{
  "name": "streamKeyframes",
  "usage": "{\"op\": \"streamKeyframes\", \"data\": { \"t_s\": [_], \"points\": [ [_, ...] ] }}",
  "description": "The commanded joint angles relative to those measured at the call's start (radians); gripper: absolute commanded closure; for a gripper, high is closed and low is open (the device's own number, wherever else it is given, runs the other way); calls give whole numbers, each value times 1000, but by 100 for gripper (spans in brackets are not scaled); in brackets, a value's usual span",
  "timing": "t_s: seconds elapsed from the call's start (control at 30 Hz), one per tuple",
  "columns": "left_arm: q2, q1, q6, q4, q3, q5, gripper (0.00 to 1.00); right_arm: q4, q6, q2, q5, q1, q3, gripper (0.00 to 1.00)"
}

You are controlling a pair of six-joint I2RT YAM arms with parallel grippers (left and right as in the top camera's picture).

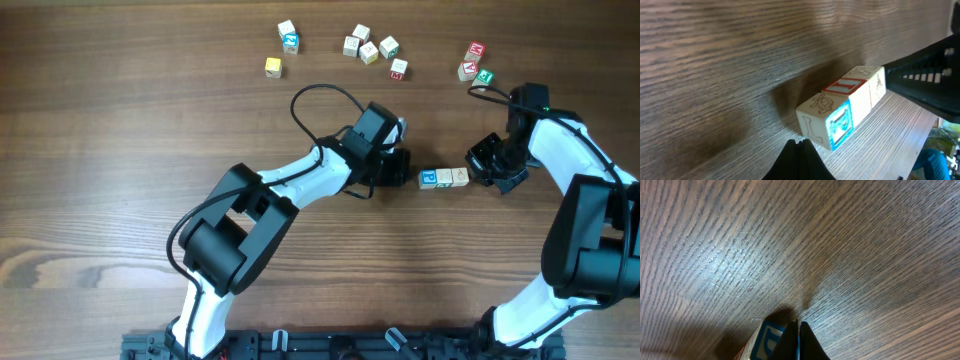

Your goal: Form a horizontal line

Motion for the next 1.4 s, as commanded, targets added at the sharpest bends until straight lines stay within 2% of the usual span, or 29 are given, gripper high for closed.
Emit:
{"op": "streamKeyframes", "data": {
  "t_s": [0.0,1.37],
  "points": [
    [8,-20,-7,18,2,-14,94,3,-10,17,-17,2,3,96],
    [47,-59,-29,69,2,-79,92,0,-35,17,-76,2,3,96]
  ]
}}
